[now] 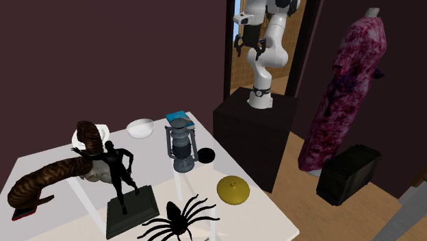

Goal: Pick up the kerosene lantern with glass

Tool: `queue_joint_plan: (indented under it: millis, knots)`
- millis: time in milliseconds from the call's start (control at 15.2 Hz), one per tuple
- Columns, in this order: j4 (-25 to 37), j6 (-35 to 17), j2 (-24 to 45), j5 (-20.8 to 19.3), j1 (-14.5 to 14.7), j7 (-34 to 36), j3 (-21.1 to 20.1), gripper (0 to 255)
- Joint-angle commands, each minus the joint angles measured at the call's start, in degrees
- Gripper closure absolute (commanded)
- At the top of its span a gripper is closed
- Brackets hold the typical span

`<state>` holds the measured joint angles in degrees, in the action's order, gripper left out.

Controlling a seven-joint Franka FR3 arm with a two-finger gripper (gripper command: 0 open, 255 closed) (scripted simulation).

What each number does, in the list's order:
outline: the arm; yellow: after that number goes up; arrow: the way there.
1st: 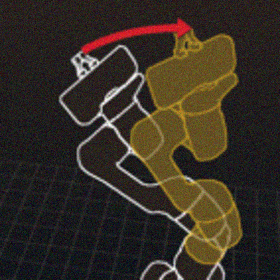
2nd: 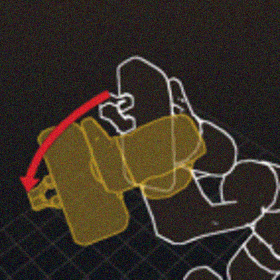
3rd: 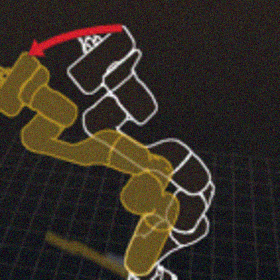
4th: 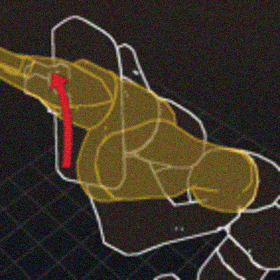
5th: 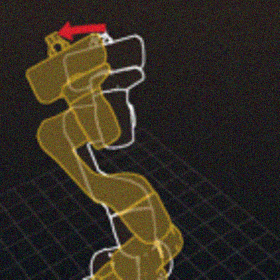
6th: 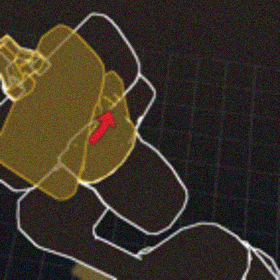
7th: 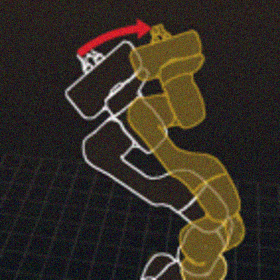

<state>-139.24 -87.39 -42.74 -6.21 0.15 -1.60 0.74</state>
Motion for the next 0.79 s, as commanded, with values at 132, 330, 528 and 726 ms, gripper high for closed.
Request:
queue_joint_plan:
  millis: [132,330,528,726]
  knots:
    - [1.1,-2.9,4.7,0.9,-0.8,3.3,-0.5,0]
    - [3.5,-6.8,12.0,1.9,-1.9,8.1,-1.2,0]
    - [6.5,-10.2,19.3,2.8,-3.1,12.6,-1.5,0]
    - [10.1,-13.0,26.6,3.5,-4.1,16.8,-1.5,0]
